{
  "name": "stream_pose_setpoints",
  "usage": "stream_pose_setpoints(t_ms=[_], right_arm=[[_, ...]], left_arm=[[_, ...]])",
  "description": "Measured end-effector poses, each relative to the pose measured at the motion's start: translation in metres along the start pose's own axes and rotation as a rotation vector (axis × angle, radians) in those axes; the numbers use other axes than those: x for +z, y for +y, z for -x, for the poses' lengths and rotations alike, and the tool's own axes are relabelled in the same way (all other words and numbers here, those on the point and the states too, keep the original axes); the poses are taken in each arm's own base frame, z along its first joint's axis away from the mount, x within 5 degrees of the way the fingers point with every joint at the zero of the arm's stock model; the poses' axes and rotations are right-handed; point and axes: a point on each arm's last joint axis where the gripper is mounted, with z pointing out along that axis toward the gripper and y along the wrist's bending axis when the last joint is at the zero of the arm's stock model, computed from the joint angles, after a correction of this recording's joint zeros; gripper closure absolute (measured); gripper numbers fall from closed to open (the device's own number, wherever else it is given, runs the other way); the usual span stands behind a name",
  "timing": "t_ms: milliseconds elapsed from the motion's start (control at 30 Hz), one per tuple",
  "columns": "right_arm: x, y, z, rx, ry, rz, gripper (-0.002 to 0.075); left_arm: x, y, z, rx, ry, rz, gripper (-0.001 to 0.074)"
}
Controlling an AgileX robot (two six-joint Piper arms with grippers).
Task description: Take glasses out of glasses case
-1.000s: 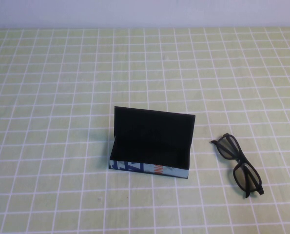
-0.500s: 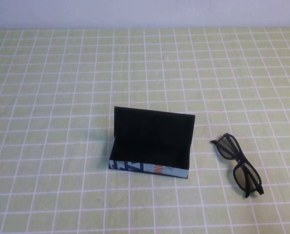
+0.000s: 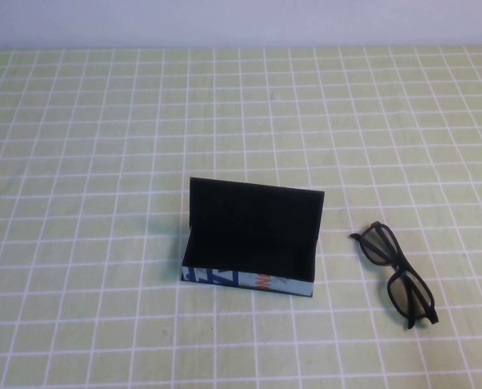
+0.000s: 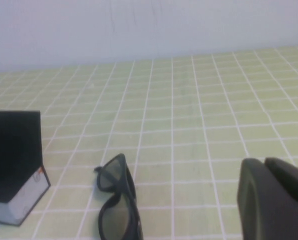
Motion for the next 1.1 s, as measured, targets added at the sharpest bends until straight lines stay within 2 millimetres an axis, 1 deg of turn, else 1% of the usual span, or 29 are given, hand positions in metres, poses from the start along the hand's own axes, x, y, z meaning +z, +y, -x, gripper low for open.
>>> stream_pose_setpoints(t_ms=[133, 233, 1100], right_arm=[[-0.001, 0.000, -0.010, -0.025, 0.110, 0.005, 0.0742], [-0.001, 0.000, -0.014, -0.029, 0.150, 0.007, 0.0742], [-0.001, 0.000, -0.015, -0.029, 0.163, 0.008, 0.0743]], left_arm=[[0.000, 0.000, 0.000, 0.000, 0.000, 0.000, 0.0739], [0.000, 0.000, 0.000, 0.002, 0.000, 0.000, 0.0739], [0.000, 0.000, 0.000, 0.008, 0.000, 0.000, 0.0739]])
